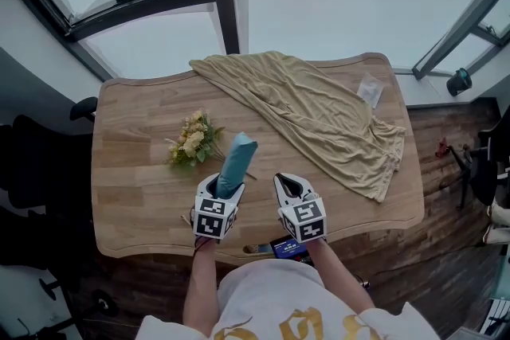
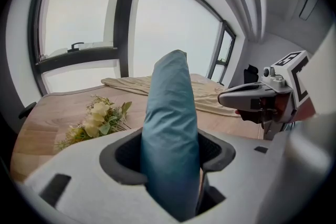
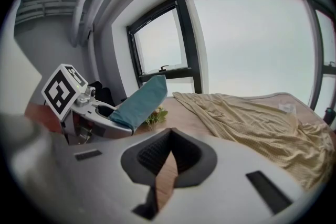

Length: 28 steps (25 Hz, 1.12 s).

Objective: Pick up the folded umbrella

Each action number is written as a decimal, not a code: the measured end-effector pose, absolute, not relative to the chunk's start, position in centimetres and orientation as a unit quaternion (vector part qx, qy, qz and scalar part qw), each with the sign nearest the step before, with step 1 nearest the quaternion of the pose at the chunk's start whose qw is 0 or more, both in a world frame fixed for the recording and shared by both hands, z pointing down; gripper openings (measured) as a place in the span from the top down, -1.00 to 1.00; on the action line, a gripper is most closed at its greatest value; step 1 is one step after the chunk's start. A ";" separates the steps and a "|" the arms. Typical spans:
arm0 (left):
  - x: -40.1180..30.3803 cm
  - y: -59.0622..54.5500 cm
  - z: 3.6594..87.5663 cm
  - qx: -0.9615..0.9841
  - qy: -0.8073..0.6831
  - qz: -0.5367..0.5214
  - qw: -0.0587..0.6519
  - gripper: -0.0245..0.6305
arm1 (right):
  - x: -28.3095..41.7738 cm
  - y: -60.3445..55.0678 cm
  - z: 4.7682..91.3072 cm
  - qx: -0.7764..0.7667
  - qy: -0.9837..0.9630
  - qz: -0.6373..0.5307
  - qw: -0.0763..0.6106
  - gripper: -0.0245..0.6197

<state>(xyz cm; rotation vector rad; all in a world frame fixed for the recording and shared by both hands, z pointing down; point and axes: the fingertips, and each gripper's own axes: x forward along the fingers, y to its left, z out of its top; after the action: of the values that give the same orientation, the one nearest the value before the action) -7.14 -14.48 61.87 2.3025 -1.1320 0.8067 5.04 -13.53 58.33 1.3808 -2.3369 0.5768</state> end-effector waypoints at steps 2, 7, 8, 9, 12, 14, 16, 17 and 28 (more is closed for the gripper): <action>-7.4 -14.1 61.1 0.836 -0.418 0.283 0.217 0.08 | 4.9 -13.2 57.9 0.489 -0.830 0.200 0.179 0.89; -8.4 -13.1 59.4 0.838 -0.433 0.256 0.213 0.08 | 4.8 -12.8 56.4 0.496 -0.832 0.183 0.168 0.89; -8.5 -12.9 58.9 0.839 -0.435 0.246 0.215 0.08 | 4.7 -12.8 56.2 0.497 -0.833 0.181 0.165 0.89; -8.7 -12.7 58.4 0.840 -0.438 0.236 0.216 0.08 | 4.6 -12.7 55.9 0.498 -0.833 0.179 0.163 0.89; -9.2 -12.0 56.9 0.843 -0.447 0.209 0.215 0.08 | 4.0 -12.3 54.9 0.498 -0.837 0.170 0.154 0.89; -9.6 -11.5 56.0 0.845 -0.452 0.195 0.208 0.08 | 3.3 -11.9 54.0 0.494 -0.841 0.161 0.148 0.89; -9.9 -11.0 55.2 0.847 -0.456 0.184 0.202 0.08 | 2.5 -11.4 53.1 0.489 -0.847 0.153 0.142 0.89; -10.0 -10.7 54.9 0.847 -0.458 0.180 0.200 0.08 | 2.2 -11.2 52.8 0.487 -0.849 0.150 0.139 0.89; -10.7 -7.9 51.3 0.857 -0.468 0.127 0.172 0.08 | 1.2 -9.2 50.1 0.490 -0.856 0.118 0.114 0.89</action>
<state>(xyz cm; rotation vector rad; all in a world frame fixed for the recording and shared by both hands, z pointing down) -10.68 -7.88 51.32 2.4338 -1.3294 0.3593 1.17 -9.21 50.14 1.4357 -2.5105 0.3453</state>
